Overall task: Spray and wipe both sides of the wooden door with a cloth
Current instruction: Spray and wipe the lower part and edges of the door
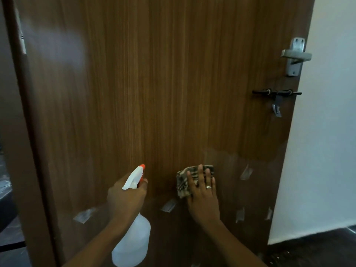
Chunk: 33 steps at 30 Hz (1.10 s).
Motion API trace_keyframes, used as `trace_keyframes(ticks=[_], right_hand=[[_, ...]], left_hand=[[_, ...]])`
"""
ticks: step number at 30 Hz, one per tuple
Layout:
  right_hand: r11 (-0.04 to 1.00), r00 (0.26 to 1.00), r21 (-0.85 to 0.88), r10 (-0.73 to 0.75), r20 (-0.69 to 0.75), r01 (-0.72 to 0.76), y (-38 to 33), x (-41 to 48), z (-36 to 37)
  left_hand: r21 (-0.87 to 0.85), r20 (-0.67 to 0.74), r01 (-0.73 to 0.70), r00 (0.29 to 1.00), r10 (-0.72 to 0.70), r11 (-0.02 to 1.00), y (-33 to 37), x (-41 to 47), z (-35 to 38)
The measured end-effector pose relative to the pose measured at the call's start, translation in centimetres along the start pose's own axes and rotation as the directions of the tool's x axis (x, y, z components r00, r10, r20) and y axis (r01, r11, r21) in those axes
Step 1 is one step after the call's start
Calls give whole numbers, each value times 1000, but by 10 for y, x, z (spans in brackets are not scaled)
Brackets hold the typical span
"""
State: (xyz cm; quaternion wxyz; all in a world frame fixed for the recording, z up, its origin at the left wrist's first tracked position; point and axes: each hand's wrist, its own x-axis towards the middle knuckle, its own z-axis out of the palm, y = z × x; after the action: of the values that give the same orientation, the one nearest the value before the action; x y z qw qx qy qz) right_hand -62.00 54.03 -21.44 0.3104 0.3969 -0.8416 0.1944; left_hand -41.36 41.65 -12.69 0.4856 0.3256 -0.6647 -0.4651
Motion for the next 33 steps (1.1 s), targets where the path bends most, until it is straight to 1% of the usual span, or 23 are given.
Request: trace_keyframes(ticks=[3,5,6,7,10,11,13,15,16,18,19,20,21,22,24,25,26,27,28,29,30,32,33], right_hand=[[971,973,86,227,-44,-223,7,30,-23],[944,951,147,306,-55,-295,-2,57,-42],[942,948,153,311,-61,-299,-8,64,-48],[951,956,140,286,-69,-275,-12,66,-50],[995,995,39,91,-46,-89,-10,43,-36],[999,998,25,49,-28,-48,-5,33,-29],[998,998,29,56,-10,-56,8,18,-19],[985,987,67,161,-9,-160,20,18,-19],[963,968,110,249,-20,-245,27,24,-21],[877,898,227,439,-26,-423,41,46,-35],[827,861,294,508,-26,-479,46,60,-44],[794,837,336,546,-27,-507,48,72,-53],[794,835,335,549,-34,-508,48,79,-59],[830,856,293,513,-66,-475,45,81,-62],[936,936,180,328,-126,-304,40,65,-57],[965,964,146,238,-121,-220,42,51,-50],[978,979,129,179,-102,-165,49,36,-38],[977,981,143,170,-88,-157,57,22,-28],[967,974,168,208,-92,-191,70,14,-18],[946,954,207,277,-118,-249,85,12,-15],[908,921,273,363,-139,-317,100,17,-16],[800,842,415,523,-129,-433,130,38,-25],[774,821,439,556,-127,-456,145,50,-30]], left_hand=[[-28,33,14,999,-13,1000,-3,-2,9],[-29,55,1,999,0,1000,-6,-1,13],[-24,65,-5,998,7,1000,-8,-1,16],[-18,74,-7,997,9,1000,-9,0,19],[-12,109,-5,994,7,1000,-10,1,29],[-12,118,-6,993,8,1000,-9,1,33],[-24,140,-9,990,12,1000,-7,-1,41],[-39,169,-17,985,24,999,-6,-2,46],[-48,179,-23,983,31,999,-7,-3,48],[-54,198,-34,979,45,998,-6,-2,51],[-48,209,-41,977,50,998,-6,-2,52],[-38,218,-50,974,57,998,-5,0,54],[-36,227,-58,972,64,998,-4,1,57],[-38,236,-56,970,64,998,-2,1,61],[-35,252,-57,966,64,998,1,3,71],[-20,258,-67,964,70,998,1,4,78],[2,262,-73,962,70,997,3,3,85],[12,264,-77,962,71,997,4,1,92],[18,262,-77,963,70,997,5,0,99],[19,259,-83,963,75,996,4,-2,105],[23,256,-91,963,82,996,5,-3,112],[22,254,-108,962,99,994,7,-9,126],[19,244,-106,965,98,994,8,-12,136]])
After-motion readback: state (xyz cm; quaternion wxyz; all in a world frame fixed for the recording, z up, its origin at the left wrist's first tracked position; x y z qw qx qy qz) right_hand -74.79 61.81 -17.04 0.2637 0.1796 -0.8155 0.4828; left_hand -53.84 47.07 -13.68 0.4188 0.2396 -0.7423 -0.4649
